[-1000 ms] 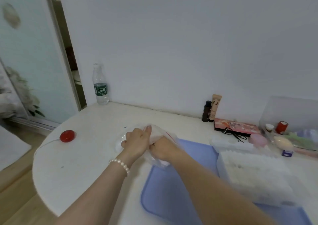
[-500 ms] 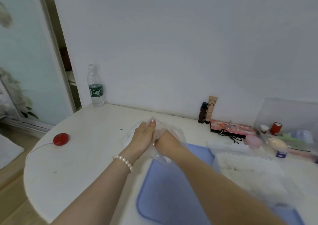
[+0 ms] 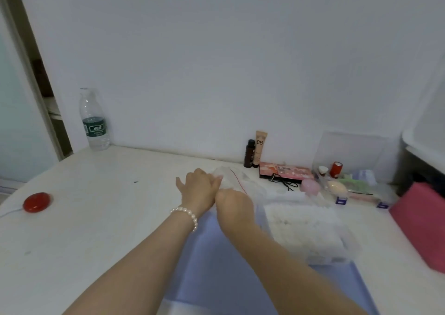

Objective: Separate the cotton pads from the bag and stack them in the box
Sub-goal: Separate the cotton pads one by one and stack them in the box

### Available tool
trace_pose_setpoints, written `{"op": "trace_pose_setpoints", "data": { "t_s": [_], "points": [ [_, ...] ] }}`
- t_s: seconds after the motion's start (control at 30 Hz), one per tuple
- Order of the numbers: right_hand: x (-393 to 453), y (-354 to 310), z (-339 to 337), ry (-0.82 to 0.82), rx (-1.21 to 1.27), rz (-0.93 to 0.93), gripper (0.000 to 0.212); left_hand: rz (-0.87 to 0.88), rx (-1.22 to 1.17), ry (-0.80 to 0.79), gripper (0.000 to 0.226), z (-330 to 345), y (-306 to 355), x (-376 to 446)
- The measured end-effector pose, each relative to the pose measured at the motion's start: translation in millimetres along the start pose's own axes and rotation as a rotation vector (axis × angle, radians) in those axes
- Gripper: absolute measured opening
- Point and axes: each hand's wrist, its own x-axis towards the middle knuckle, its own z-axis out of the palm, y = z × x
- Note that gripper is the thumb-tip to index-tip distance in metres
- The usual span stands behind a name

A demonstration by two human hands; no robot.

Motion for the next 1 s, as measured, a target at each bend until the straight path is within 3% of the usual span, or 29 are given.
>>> {"op": "trace_pose_setpoints", "data": {
  "t_s": [0.03, 0.07, 0.1, 0.17, 0.23, 0.27, 0.3, 0.4, 0.53, 0.7, 0.77, 0.87, 1.0],
  "points": [
    [-5.3, -1.6, -2.1, 0.074, -0.142, -0.042, 0.05, 0.014, 0.051, 0.02, 0.047, -0.5, 1.1, -2.4],
    [-5.4, 0.5, -4.9, 0.138, -0.073, -0.034, 0.054, 0.039, 0.099, 0.054, 0.048, -0.2, 0.6, -2.7],
    [-9.6, 5.6, -2.5, 0.213, -0.082, -0.099, 0.05, 0.055, 0.123, 0.088, 0.048, -2.1, 0.1, -2.5],
    [-26.7, 10.6, -6.1, 0.268, -0.057, -0.051, 0.038, 0.114, 0.155, 0.179, 0.044, -5.1, -3.0, -0.3],
    [-29.8, 20.3, -4.4, 0.249, 0.105, 0.091, 0.012, 0.205, 0.183, 0.345, 0.04, -8.8, -8.7, 2.6],
    [-30.2, 28.5, 0.1, 0.182, 0.212, 0.186, 0.016, 0.234, 0.18, 0.396, 0.039, -11.6, -11.9, 2.9],
    [-29.9, 35.0, 3.6, 0.105, 0.321, 0.255, 0.021, 0.26, 0.147, 0.393, 0.036, -16.0, -13.9, 1.3],
    [-23.9, 38.0, 14.4, 0.107, 0.614, 0.402, 0.019, 0.215, 0.008, 0.227, 0.035, -31.5, -12.9, -5.9],
    [-9.7, 23.7, 14.9, 0.039, 0.806, 0.46, 0.015, 0.222, 0.083, 0.038, 0.041, -38.8, -23.4, -19.7],
    [-15.1, 21.4, 14.0, 0.066, 0.893, 0.502, 0.01, 0.069, 0.079, -0.034, 0.054, -26.1, -45.5, -34.1],
    [-24.5, 24.9, 13.3, 0.094, 0.959, 0.498, 0.006, 0.106, -0.041, -0.043, 0.049, -13.9, -46.2, -33.4],
    [-43.7, 31.1, 14.0, 0.069, 1.064, 0.491, 0.019, 0.191, -0.202, 0.001, 0.038, 7.3, -47.4, -26.6],
    [-59.9, 36.1, 12.7, -0.06, 1.279, 0.557, 0.011, 0.175, -0.293, 0.047, 0.055, 17.8, -49.6, -26.0]
  ]
}}
